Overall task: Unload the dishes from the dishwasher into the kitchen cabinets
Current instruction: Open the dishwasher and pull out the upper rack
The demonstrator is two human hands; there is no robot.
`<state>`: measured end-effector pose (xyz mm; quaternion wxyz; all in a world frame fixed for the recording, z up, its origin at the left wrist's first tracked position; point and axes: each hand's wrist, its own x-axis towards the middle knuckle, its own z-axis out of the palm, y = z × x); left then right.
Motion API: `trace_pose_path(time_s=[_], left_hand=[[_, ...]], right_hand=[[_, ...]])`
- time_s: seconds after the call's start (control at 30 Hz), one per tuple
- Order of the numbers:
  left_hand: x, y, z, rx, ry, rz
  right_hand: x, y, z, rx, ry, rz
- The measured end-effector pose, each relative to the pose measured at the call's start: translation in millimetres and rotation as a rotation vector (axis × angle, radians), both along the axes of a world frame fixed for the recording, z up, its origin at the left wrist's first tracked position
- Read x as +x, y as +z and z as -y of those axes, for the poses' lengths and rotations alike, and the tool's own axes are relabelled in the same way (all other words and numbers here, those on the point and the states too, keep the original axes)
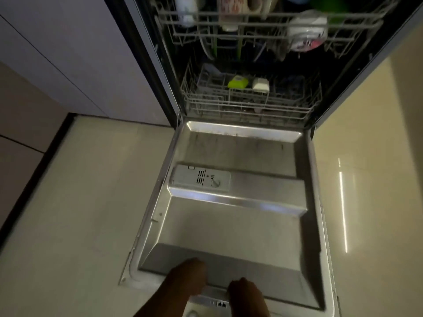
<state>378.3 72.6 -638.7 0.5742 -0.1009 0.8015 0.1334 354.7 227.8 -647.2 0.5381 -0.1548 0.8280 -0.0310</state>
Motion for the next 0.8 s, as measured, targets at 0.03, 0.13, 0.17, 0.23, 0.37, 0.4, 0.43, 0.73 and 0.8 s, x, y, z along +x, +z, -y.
trace_pose_path(time_s=[0.03,0.13,0.17,0.23,0.37,0.4,0.43,0.73,0.8], left_hand=[[-2,0,-3,0.01,-0.03,0.005],[10,-17,-10,0.018,-0.107,-0.014],[16,-21,-14,0.007,-0.149,-0.021],[33,-33,-17,-0.022,-0.237,-0.103],[68,-64,-14,-0.018,-0.337,-0.309],[75,-70,-10,-0.019,-0.321,-0.234],[82,-77,-5,-0.066,-0.338,-0.239],[32,-43,10,0.104,-0.243,-0.357],[3,-24,8,0.036,-0.082,-0.45]], right_hand=[[1,-17,1,0.041,0.064,0.036],[21,-37,-9,0.002,0.128,0.038],[26,-44,-14,-0.036,0.11,-0.006],[33,-56,-22,-0.062,-0.009,-0.002],[60,-81,-41,-0.095,0.055,-0.136],[62,-88,-46,-0.088,0.101,-0.072],[69,-102,-46,-0.089,0.153,-0.129],[11,-45,-17,-0.091,0.194,-0.193],[-17,-19,-18,-0.176,0.177,-0.313]])
